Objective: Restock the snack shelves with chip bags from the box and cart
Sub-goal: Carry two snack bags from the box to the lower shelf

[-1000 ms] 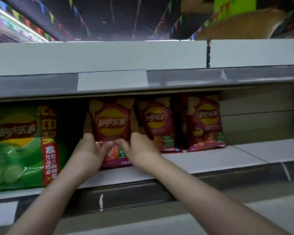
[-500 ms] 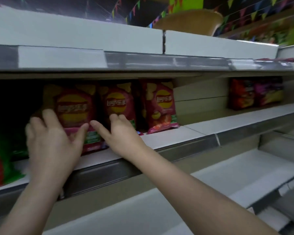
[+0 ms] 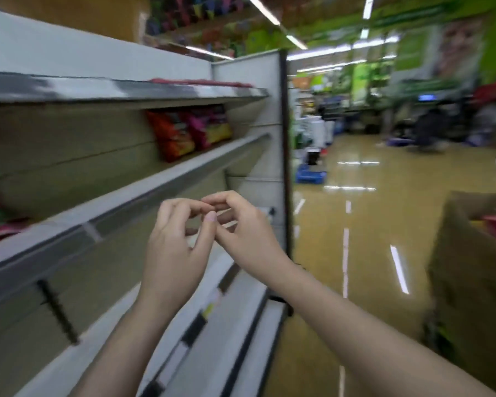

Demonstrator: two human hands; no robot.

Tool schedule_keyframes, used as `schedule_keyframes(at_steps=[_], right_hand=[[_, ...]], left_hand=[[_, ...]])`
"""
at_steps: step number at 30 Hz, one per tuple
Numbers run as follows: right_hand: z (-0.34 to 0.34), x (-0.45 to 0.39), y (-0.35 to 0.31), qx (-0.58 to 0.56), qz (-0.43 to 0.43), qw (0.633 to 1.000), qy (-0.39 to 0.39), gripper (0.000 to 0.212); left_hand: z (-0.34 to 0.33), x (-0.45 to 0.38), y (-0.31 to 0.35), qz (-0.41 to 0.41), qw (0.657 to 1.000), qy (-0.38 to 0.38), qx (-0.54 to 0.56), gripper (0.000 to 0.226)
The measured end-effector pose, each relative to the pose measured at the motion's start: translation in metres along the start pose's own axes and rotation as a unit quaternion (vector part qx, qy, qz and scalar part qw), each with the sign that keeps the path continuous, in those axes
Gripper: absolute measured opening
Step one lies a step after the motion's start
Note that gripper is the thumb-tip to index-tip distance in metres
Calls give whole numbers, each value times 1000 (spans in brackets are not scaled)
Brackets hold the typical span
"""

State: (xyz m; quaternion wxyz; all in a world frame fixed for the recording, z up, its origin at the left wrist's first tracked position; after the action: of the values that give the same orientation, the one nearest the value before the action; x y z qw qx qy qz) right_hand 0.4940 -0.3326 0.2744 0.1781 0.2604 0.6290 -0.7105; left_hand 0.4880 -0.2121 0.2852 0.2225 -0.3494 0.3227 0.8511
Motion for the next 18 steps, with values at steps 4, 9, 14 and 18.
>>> schedule_keyframes(at_steps=[4,9,14,18], right_hand=[[117,27,10,76,-52,992,91,21],[230,75,1,150,-110,968,168,18],[309,121,-22,219,-129,940,226,20],[347,148,-43,256,-120,914,292,20]], left_hand=[[-88,-3,81,-39,993,-70,88,7],[-171,12,169,-56,967,-159,192,4],[-225,26,247,-86,916,-255,298,3],[-243,28,297,-138,879,-304,339,4]])
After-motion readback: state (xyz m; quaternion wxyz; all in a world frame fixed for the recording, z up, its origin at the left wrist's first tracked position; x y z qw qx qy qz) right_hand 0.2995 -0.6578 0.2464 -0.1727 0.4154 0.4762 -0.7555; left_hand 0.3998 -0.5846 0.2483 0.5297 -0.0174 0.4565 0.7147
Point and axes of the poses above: each hand's wrist, its own x-axis away from the middle knuckle, its own z-axis out of the back of the hand, y = z × x, the point moved 3 cm from there along -x, towards the middle knuckle, and after that the axes turned 15 degrees about -x, right-handed, at the moved point
